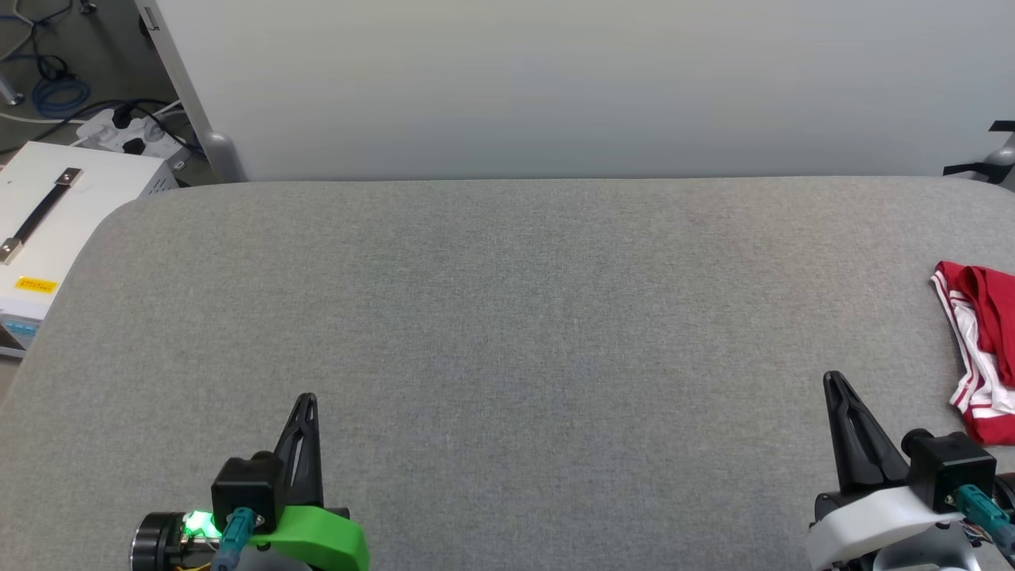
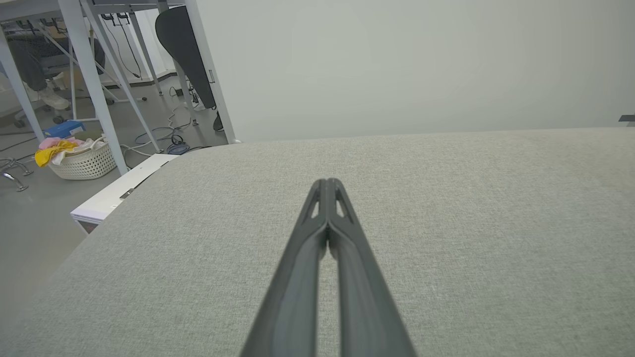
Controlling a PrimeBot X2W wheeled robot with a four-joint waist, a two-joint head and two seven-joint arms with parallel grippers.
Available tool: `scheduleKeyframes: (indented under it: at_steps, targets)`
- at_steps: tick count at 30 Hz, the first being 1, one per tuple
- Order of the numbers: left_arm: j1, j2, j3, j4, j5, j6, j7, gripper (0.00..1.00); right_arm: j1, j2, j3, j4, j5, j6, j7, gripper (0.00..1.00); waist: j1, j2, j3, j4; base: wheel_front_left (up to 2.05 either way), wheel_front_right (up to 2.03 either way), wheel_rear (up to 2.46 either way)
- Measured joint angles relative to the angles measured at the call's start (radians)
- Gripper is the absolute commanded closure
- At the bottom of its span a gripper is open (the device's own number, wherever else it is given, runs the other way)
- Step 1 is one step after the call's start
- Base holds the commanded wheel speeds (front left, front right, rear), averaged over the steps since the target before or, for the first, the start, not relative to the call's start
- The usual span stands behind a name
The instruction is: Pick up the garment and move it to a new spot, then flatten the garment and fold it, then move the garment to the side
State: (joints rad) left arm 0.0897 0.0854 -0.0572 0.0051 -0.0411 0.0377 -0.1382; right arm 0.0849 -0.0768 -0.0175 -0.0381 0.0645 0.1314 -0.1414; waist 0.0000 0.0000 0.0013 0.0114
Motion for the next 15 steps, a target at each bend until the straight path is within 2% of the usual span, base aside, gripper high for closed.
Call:
scheduleKeyframes:
  at_steps: [15]
  targets:
    - [-0.015,-0.009,0.012,0.0,0.007,-0.009,0.031,1.0,-0.013,0.006,0.004,0.007,-0.017,0.0,0.033,1.0,0.0,0.0,0.0,-0.003,0.0,0.0,0.0]
